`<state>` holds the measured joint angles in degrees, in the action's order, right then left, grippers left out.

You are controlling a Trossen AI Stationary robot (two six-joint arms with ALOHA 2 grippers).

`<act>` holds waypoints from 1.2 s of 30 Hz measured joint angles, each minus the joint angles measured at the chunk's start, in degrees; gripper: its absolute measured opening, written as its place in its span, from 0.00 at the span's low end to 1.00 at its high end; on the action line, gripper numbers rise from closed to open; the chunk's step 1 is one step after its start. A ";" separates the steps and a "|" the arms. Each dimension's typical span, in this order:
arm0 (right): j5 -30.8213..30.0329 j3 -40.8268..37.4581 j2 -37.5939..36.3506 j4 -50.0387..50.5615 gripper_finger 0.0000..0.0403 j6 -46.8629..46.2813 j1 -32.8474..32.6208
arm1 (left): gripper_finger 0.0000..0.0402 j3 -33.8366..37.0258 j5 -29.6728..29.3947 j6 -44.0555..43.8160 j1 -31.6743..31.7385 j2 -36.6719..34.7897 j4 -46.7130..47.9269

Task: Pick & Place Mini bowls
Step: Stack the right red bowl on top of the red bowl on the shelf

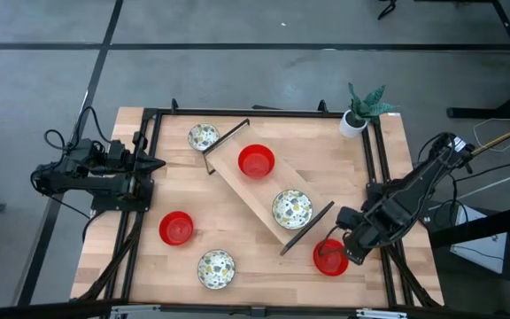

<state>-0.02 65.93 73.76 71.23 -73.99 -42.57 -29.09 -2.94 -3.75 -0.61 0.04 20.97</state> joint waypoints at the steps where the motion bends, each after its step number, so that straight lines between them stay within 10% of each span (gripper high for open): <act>1: -0.26 0.00 0.26 -0.11 0.54 -0.57 -0.37 | 0.01 -0.01 0.00 0.00 0.00 0.00 0.00; 36: -0.38 -18.88 1.90 -22.28 0.54 -7.22 -5.33 | 0.01 0.00 0.00 0.00 0.00 0.02 0.00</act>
<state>-0.40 47.05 75.66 48.96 -81.21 -47.90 -29.09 -2.94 -3.75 -0.60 0.05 20.97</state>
